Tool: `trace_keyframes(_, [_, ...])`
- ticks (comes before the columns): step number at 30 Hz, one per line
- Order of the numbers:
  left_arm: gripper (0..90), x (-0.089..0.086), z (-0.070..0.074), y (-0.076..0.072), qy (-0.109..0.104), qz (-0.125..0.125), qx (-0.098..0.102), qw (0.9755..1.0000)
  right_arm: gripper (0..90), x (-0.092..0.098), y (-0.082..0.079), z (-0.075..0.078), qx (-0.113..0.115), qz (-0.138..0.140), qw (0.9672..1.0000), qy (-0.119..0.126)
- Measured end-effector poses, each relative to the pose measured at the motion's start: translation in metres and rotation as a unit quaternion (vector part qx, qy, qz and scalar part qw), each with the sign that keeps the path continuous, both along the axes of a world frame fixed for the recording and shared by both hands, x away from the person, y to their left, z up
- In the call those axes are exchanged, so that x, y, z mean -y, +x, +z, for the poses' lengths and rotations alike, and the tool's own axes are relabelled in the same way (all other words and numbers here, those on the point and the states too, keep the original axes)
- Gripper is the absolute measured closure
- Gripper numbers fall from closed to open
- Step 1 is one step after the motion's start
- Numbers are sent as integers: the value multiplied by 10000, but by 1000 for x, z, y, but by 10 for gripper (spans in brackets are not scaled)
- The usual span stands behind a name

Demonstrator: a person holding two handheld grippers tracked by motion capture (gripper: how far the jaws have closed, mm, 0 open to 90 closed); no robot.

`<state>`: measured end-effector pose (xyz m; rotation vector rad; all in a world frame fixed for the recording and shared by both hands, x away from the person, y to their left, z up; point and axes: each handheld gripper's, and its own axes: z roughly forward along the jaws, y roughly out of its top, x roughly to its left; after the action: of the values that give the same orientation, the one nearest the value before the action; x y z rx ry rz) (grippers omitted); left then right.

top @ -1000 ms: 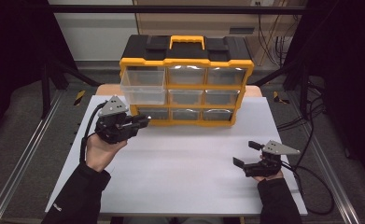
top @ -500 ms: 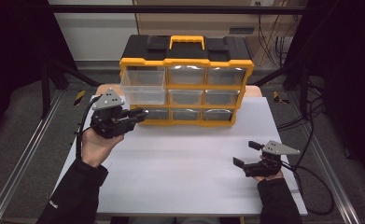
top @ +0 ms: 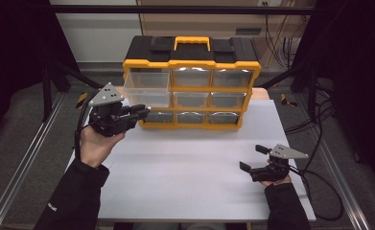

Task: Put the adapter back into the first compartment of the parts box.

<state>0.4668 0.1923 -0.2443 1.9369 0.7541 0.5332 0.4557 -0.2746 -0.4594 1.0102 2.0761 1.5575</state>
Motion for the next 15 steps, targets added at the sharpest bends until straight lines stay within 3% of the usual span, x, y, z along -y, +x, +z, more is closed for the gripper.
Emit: trace_keyframes(15, [753,-2,16,3,-59,61,94,9999,2,0,0,0,-3,-8,10000,3])
